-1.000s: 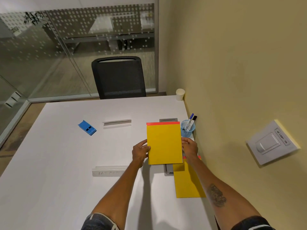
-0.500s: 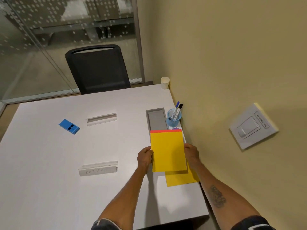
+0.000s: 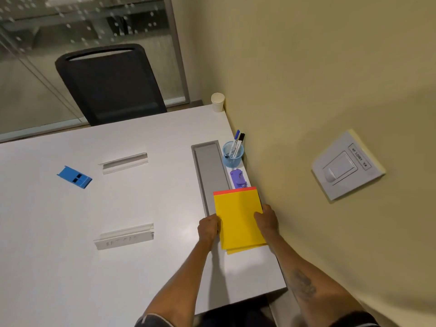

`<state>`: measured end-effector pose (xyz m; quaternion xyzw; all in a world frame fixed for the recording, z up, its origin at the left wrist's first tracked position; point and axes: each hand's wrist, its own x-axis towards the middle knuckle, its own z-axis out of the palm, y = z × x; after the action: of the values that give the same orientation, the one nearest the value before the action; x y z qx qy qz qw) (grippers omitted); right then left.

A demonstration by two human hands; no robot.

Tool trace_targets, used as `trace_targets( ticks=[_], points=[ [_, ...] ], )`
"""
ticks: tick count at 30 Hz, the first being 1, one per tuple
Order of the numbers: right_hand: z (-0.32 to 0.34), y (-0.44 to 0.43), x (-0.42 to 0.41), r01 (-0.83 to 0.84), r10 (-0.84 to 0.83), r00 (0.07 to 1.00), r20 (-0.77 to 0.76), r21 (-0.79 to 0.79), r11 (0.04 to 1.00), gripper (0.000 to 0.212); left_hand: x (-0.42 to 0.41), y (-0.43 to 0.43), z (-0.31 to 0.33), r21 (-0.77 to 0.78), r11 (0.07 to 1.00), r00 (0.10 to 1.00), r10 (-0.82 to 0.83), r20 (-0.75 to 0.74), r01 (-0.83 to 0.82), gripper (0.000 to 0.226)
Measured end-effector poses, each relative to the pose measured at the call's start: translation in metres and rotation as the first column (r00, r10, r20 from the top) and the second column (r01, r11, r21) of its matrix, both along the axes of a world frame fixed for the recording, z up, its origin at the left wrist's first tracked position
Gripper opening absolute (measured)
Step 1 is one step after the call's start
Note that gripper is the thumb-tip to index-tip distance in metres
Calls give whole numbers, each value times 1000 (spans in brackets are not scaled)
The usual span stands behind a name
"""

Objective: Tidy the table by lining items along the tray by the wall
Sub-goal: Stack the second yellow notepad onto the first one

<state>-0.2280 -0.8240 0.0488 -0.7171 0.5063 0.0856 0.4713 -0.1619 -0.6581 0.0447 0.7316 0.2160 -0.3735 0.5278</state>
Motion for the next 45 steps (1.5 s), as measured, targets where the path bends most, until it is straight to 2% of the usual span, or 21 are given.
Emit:
trace_targets(
  ticks=[14,23,25,37,42,45],
  points=[
    [-16,-1,-8,-7,8,999,-32,36,999,47,-14,-10,-13,49,996,994,-72,-78,76,29],
    [-22,-4,-4,-51,56,995,-86,58,997,56,-13,-10,-16,103,980,984,-174,31,170,35],
    [-23,-5,-3,-52,57,994,-90,59,997,56,-12,-10,-16,111,976,981,-192,30,188,29],
    [-28,-4,0,-80,84,990,-114,37,996,55,-6,-11,-15,158,953,961,-270,54,258,39],
    [-26,4,7,-129,125,987,-103,-29,991,58,-2,-7,-14,159,942,946,-312,91,296,40],
    [-21,13,16,-142,134,986,-100,-83,986,58,6,-3,-8,159,936,934,-335,123,315,27]
  ],
)
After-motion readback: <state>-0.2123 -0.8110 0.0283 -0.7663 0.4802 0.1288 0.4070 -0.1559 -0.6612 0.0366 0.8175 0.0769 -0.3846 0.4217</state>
